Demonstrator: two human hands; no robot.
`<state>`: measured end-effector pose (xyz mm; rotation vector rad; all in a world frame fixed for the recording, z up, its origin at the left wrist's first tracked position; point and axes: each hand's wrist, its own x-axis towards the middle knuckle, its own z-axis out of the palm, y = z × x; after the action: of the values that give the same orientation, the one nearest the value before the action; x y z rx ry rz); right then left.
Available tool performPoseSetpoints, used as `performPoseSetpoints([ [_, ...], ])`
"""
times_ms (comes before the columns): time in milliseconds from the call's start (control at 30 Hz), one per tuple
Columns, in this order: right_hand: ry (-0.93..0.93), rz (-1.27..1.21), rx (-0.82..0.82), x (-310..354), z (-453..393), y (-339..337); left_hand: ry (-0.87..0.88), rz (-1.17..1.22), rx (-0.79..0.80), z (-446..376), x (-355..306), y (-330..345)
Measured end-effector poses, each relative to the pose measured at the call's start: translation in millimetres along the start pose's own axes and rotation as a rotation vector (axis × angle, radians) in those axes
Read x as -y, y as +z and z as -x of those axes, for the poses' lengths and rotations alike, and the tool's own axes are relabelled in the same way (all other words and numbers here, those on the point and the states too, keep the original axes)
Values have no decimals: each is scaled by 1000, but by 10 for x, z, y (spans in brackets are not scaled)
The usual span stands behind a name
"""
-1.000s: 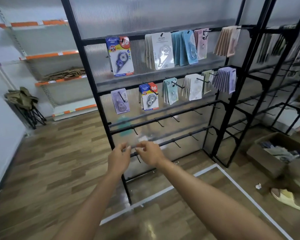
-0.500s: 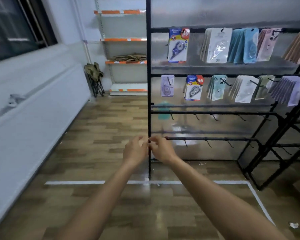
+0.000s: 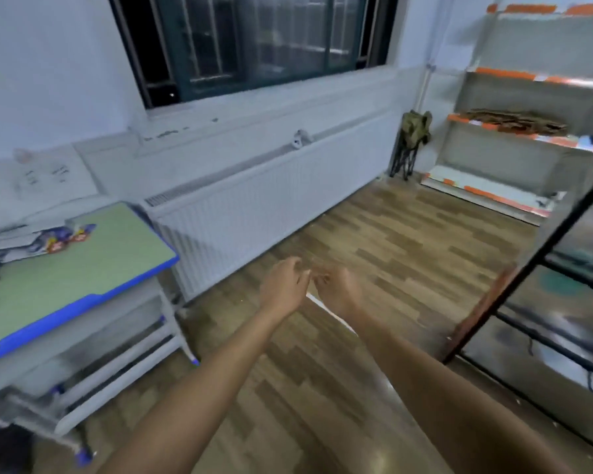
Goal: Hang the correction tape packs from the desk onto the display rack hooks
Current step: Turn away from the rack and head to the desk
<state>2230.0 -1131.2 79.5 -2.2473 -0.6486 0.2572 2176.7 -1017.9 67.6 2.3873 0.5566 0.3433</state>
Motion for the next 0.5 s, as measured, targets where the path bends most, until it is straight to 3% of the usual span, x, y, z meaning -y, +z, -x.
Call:
performPoseSetpoints([
  [167, -171, 12, 210, 928, -348, 1137, -182, -73, -134, -90, 1253, -1044],
  [267, -211, 0, 237, 1395, -506, 1724, -271, -114, -206, -73, 1857, -1566],
  [500, -321, 12, 400, 2248, -727, 2751, -493, -114, -314, 201, 2834, -2264],
])
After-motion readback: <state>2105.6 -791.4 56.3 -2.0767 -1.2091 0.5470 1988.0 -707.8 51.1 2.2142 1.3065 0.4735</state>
